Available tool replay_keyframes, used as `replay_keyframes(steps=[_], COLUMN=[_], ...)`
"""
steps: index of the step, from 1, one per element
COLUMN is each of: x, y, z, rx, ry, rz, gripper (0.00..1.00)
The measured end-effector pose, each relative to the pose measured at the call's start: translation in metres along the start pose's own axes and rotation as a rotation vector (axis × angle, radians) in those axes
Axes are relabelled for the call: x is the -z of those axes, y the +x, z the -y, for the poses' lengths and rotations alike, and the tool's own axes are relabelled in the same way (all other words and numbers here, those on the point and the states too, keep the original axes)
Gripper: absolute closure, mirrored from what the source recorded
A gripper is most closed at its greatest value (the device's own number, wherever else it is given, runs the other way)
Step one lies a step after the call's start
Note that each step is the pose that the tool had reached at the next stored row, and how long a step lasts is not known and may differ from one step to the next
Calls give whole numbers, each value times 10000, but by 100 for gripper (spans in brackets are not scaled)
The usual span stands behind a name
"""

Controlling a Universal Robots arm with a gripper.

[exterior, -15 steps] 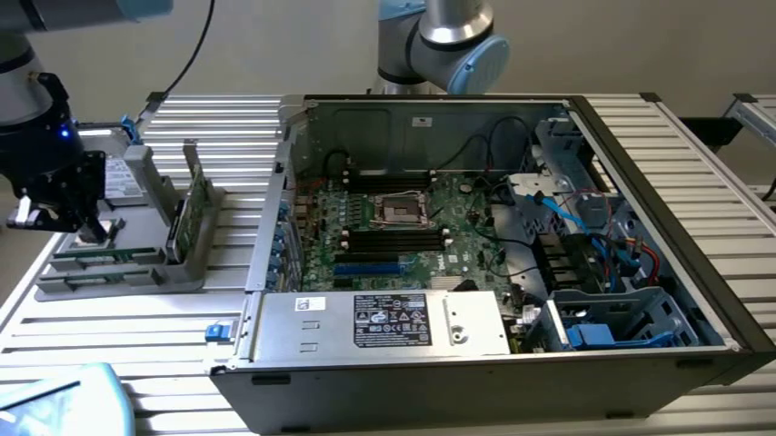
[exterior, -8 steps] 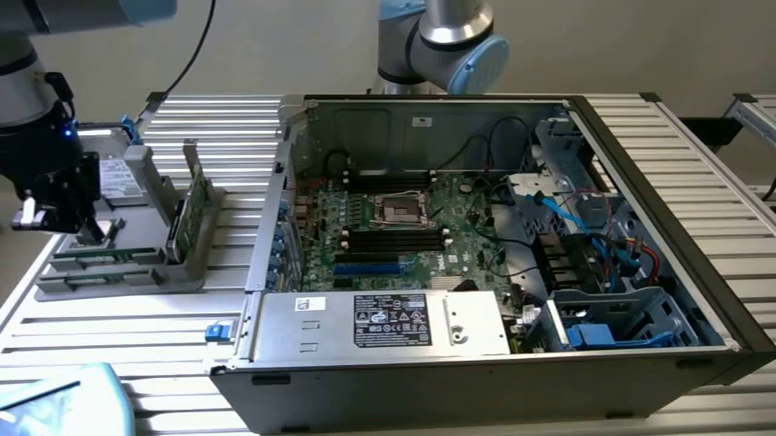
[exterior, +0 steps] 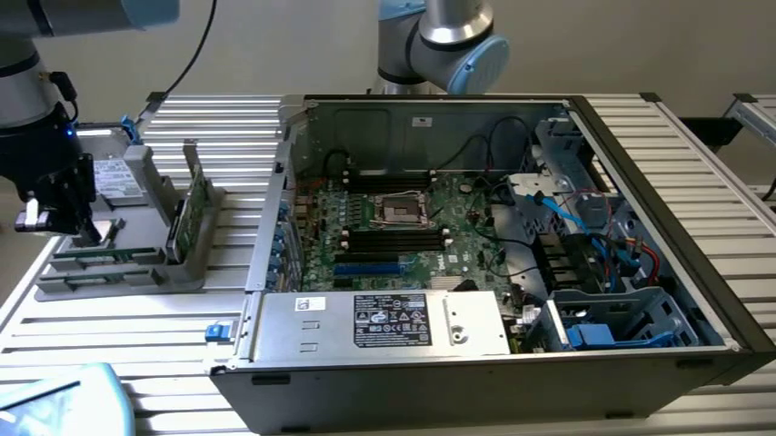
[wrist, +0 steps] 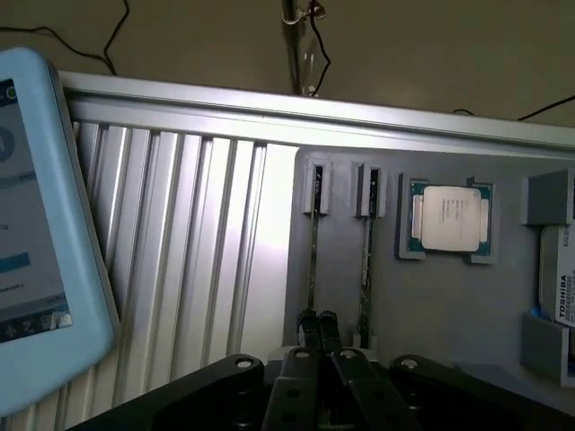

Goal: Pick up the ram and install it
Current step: 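Pick up the ram and move it above insertion slot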

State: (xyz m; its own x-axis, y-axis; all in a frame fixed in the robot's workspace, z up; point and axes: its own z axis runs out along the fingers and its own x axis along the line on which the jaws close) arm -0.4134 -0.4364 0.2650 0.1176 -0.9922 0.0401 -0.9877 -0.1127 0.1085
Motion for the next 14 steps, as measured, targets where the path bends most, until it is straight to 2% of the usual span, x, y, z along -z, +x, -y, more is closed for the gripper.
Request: replay_keyframes(steps=[2, 4, 7, 8, 14], x=[0, 0, 0, -1, -98], y=[0, 0, 0, 0, 1], z=[0, 0, 0, 1, 5], rx=[0, 0, 0, 0, 0], ry=[1, 0, 1, -1, 16], rz=[0, 0, 0, -1, -1], gripper=[89, 76, 70, 64, 64])
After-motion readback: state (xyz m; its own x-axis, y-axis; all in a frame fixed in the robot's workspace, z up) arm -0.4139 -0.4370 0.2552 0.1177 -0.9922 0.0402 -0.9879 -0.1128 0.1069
